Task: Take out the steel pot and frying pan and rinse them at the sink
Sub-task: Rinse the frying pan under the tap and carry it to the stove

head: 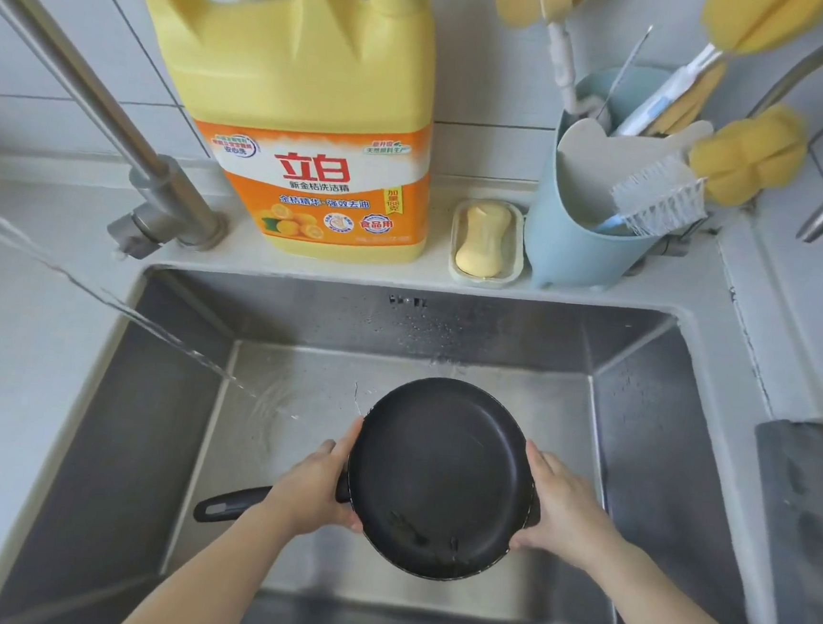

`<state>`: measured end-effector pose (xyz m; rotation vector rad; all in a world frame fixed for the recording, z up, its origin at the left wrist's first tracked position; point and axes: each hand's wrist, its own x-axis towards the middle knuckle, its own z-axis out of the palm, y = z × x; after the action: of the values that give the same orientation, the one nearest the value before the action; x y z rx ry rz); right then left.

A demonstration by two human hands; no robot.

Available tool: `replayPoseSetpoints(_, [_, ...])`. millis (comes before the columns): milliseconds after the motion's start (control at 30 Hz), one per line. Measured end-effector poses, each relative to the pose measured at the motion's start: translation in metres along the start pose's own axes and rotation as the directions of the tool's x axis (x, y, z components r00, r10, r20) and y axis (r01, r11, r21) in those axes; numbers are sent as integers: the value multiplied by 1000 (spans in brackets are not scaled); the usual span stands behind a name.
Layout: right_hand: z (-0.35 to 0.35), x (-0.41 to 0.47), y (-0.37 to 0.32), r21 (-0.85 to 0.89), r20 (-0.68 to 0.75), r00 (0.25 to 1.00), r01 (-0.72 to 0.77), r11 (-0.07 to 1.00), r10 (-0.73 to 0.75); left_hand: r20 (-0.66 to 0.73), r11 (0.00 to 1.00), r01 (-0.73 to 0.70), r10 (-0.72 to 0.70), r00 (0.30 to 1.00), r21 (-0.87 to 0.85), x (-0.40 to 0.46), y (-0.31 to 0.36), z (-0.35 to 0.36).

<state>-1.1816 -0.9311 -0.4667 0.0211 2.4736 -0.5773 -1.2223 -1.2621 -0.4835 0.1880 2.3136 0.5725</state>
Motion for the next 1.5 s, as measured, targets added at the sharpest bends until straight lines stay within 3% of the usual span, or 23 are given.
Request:
replayPoseSetpoints(200, [5, 0, -4, -59, -5, 1000, -15, 998, 15, -36, 991, 52, -48, 998, 122, -2, 2, 6])
replayPoseSetpoints(300, [6, 0, -4, -85, -13, 999, -31, 996, 30, -149, 954, 126, -88, 985, 272, -8, 10, 1])
replayPoseSetpoints(333, [6, 0, -4, -86, -16, 999, -34, 996, 33, -210, 964, 190, -149, 966, 186, -14, 13, -5])
replayPoseSetpoints(400, [6, 0, -5, -71, -19, 999, -33, 997, 32, -405, 926, 263, -357, 842, -270, -34, 13, -32])
replayPoseSetpoints(467, [6, 0, -6, -55, -35, 999, -16, 998, 15, -588, 806, 133, -522, 618, -576, -60, 7, -75])
replayPoseSetpoints(533, [6, 1, -6, -64, -47, 999, -11, 998, 8, -751, 815, -25, -522, 405, -579, -84, 8, -123])
replayPoseSetpoints(567, [5, 1, -7, -68, -53, 999, -9, 998, 5, -805, 831, -104, -486, 340, -546, -93, 15, -147])
replayPoseSetpoints(633, [5, 1, -8, -81, -47, 999, -13, 997, 9, -838, 834, -190, -448, 313, -517, -100, 33, -189])
replayPoseSetpoints(733, [5, 1, -9, -99, -49, 999, -16, 995, 11, -774, 786, -138, -533, 344, -602, -88, 50, -227])
replayPoseSetpoints(867, [5, 3, -10, -119, -37, 999, -18, 993, 14, -595, 557, -219, -705, 385, -801, -72, 52, -241])
replayPoseSetpoints(967, [6, 4, -9, -114, -26, 1000, -19, 993, 16, -558, 504, -243, -722, 408, -829, -65, 69, -244])
replayPoseSetpoints(1100, [8, 5, -5, -115, -19, 1000, -10, 993, 8, -632, 572, -277, -651, 420, -772, -68, 72, -233])
replayPoseSetpoints(1233, [9, 5, -3, -116, -16, 1000, 0, 993, -2, -753, 748, -239, -477, 454, -619, -71, 40, -190])
replayPoseSetpoints(1300, [9, 5, -1, -110, -16, 1000, 8, 994, -9, -689, 838, -95, -371, 623, -537, -63, 34, -145])
replayPoseSetpoints(1367, [9, 5, 0, -102, -16, 1000, 6, 995, -8, -413, 892, 103, -302, 859, -440, -52, 32, -91])
replayPoseSetpoints(1400, [9, 6, 0, -95, -15, 1000, 7, 995, -8, -255, 921, 172, -270, 928, -349, -46, 30, -67])
replayPoseSetpoints(1500, [9, 6, 5, -46, 9, 1000, 11, 999, -11, 35, 983, 185, -186, 982, 15, -31, 15, -14])
